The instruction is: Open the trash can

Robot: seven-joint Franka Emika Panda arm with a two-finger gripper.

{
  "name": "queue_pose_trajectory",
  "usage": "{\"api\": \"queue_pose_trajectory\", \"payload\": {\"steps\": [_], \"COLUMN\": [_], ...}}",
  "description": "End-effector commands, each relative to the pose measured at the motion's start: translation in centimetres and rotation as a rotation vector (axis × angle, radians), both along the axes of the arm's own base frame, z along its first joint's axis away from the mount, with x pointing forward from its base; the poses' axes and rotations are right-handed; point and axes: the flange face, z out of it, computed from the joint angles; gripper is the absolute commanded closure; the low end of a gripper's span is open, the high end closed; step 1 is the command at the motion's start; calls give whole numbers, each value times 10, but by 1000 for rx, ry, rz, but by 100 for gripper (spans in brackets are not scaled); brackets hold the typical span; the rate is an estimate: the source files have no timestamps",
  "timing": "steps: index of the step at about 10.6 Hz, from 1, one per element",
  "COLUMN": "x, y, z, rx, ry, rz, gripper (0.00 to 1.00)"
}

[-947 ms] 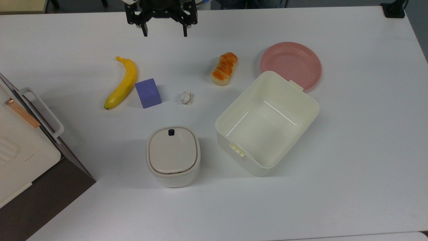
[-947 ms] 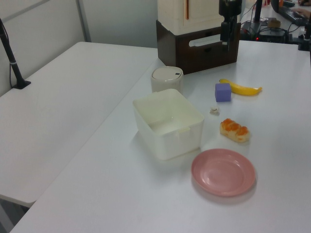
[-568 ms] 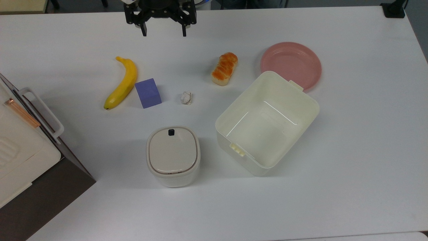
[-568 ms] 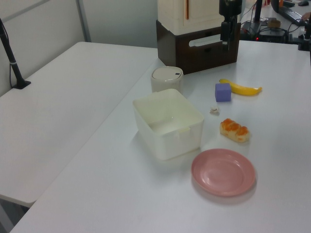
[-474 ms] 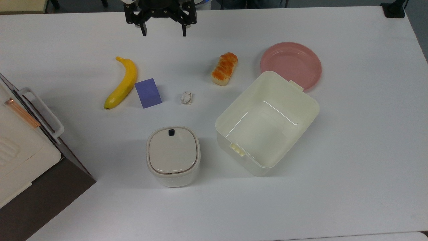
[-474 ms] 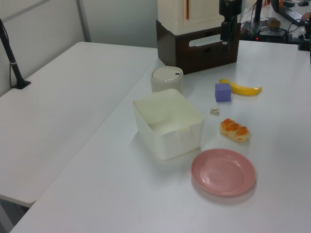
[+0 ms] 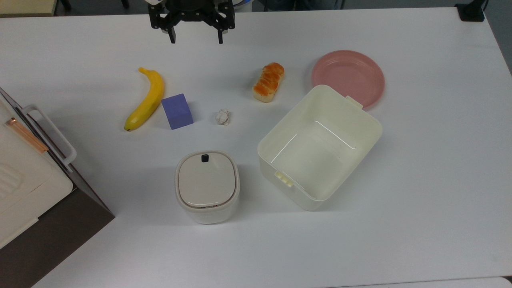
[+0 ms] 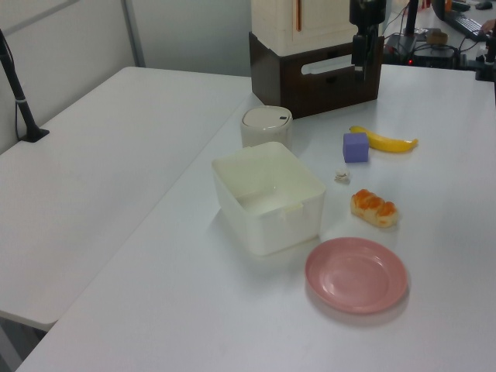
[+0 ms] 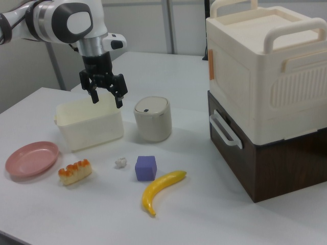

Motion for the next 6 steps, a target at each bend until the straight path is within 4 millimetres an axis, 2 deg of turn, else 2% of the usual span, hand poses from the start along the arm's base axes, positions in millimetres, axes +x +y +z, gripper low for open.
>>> {"api": "queue_pose_trajectory", "payload": {"steps": [1,6], "x": [-6,8], "y": [0,5], "z": [4,1], "rx": [17,15], "ry": [7,-69], "rz": [16,16], "gripper": [0,0]}}
